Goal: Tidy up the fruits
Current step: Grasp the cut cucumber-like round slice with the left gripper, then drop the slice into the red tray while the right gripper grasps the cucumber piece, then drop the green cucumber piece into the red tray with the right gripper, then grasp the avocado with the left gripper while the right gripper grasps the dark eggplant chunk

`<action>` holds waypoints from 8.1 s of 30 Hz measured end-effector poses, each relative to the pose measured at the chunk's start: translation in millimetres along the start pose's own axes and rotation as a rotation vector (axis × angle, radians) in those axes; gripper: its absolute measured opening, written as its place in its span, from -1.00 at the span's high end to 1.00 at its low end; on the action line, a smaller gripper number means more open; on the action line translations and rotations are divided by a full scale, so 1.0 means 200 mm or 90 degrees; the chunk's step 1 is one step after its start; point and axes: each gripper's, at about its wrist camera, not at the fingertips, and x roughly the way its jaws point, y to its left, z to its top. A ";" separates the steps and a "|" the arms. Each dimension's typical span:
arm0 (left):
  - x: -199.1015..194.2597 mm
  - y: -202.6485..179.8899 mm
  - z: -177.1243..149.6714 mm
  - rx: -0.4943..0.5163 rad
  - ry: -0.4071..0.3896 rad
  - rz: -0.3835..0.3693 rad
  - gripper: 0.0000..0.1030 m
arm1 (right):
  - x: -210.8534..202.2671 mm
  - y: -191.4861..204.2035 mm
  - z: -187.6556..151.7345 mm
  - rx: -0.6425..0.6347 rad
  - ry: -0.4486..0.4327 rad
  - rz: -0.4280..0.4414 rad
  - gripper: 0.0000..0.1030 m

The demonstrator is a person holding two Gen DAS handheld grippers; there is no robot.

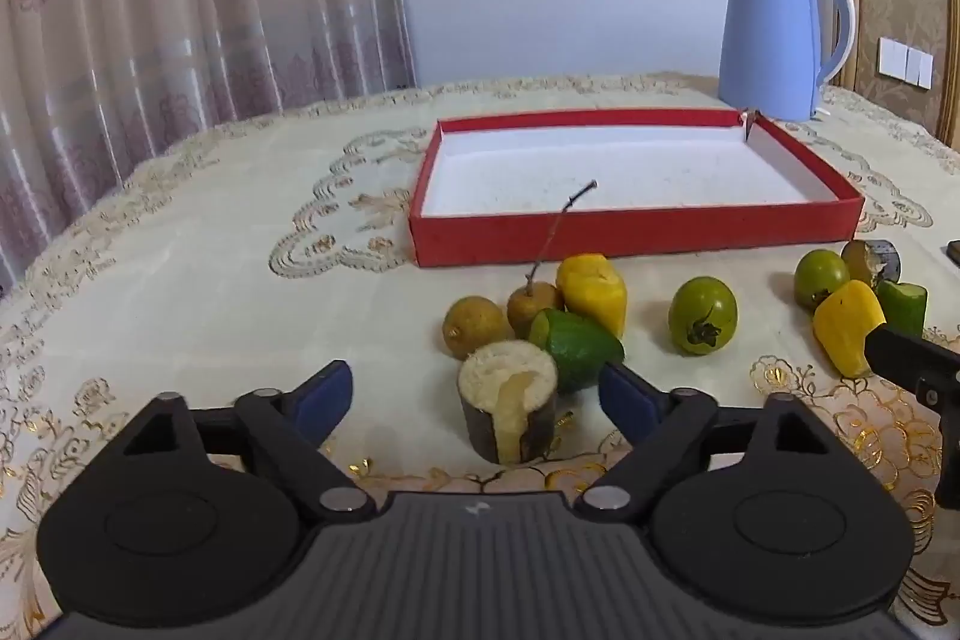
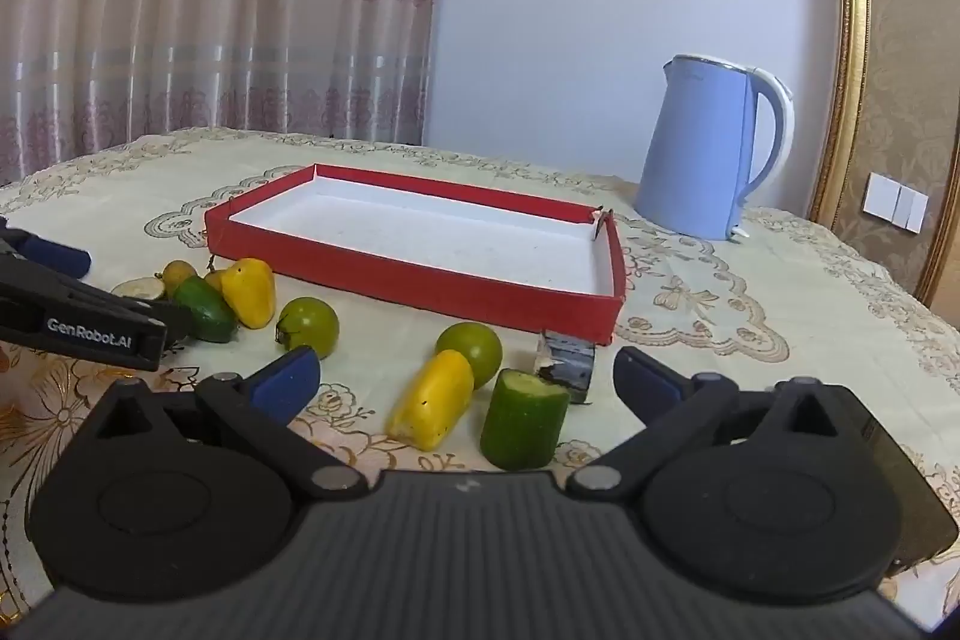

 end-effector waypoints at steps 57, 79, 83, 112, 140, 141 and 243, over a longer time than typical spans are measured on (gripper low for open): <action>0.02 -0.10 0.01 0.009 0.033 0.031 0.37 | -0.05 -0.06 -0.02 0.039 -0.011 0.007 -1.00; -0.16 0.04 0.34 0.009 -0.079 0.072 0.37 | -0.04 -0.18 -0.01 0.074 -0.011 -0.020 -0.87; -0.04 0.00 0.50 0.035 -0.093 0.074 0.37 | -0.03 -0.20 -0.02 0.075 -0.009 -0.022 -0.87; 0.51 -0.22 0.68 0.081 -0.003 -0.051 0.36 | 0.22 -0.23 -0.06 0.110 0.109 0.051 0.40; -0.14 -0.08 0.16 -0.023 -0.131 0.097 -0.96 | 0.23 -0.34 0.24 0.077 0.009 0.073 0.40; -0.14 -0.10 0.15 -0.017 -0.125 0.098 -0.96 | 0.26 -0.35 0.26 0.080 0.011 0.078 0.40; -0.10 -0.17 0.01 0.032 -0.064 0.021 0.27 | 0.06 -0.42 0.07 0.148 -0.041 0.027 -0.72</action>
